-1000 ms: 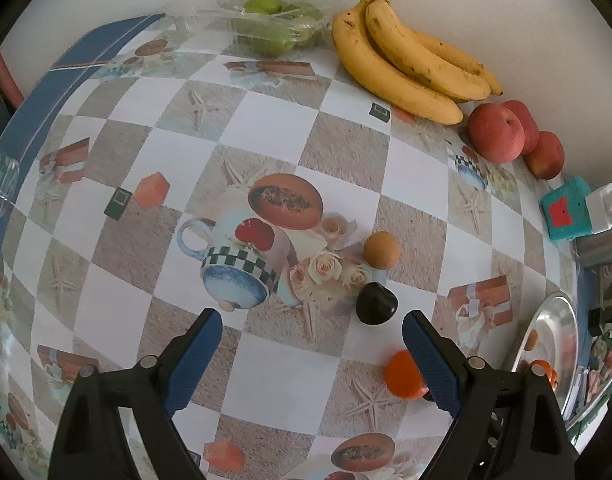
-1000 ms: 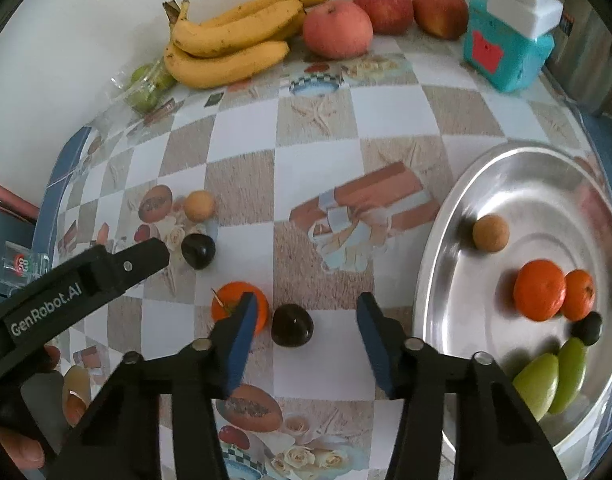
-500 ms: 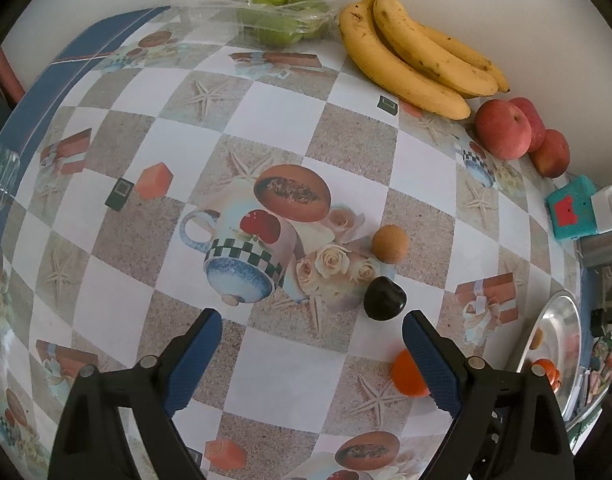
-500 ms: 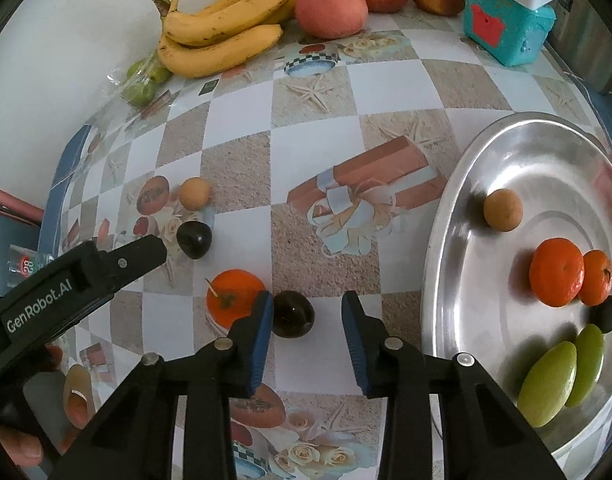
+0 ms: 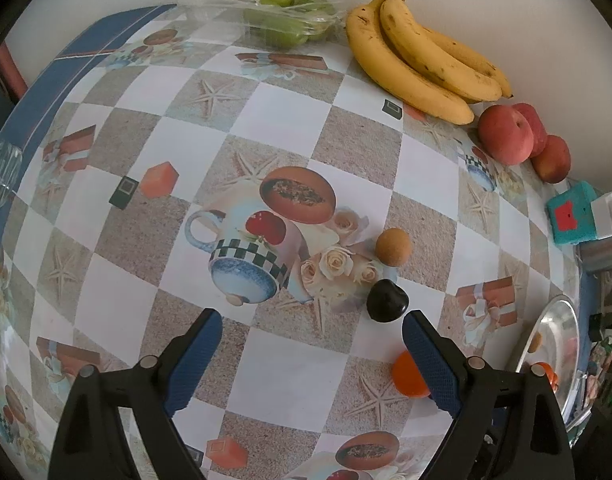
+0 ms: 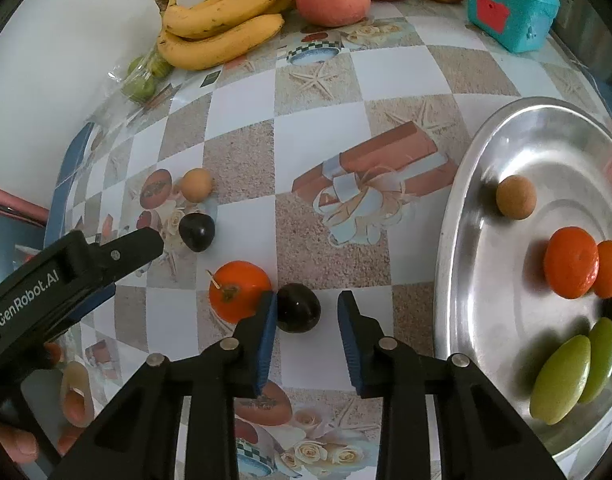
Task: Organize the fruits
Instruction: 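Lift the plum with the right tool while the left tool grasps the orange tangerine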
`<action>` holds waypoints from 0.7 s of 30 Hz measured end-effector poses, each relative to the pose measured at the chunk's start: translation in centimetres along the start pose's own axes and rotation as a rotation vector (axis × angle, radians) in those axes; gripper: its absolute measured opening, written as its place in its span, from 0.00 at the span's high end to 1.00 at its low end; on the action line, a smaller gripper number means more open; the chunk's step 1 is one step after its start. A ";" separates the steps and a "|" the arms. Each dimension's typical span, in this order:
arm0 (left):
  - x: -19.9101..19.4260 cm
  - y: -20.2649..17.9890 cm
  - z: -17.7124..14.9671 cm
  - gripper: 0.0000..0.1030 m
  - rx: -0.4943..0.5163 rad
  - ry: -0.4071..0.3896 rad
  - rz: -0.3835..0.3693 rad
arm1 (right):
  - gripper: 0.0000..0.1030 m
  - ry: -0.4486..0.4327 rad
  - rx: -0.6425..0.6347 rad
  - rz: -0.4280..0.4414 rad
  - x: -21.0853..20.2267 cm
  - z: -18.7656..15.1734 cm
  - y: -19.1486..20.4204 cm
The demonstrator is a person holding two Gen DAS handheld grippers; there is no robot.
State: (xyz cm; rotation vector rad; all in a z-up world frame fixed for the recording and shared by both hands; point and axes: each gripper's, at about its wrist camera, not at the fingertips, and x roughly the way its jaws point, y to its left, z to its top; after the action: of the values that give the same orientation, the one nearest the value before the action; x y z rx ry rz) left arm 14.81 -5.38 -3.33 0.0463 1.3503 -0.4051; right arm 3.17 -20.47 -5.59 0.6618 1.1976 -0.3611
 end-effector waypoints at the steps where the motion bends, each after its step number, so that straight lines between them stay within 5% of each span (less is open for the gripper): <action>1: 0.0 0.0 0.0 0.09 0.000 0.000 0.000 | 0.72 0.000 0.001 0.005 0.0 0.0 0.0; 21: 0.3 -0.5 -0.5 0.12 -0.010 0.024 -0.021 | 0.79 -0.017 0.076 0.073 -1.3 0.3 -1.6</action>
State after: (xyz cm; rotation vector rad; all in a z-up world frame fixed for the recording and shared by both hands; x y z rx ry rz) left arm 14.29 -5.77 -3.63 0.0283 1.3776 -0.4166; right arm 2.04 -21.98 -4.73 0.7649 1.1449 -0.3522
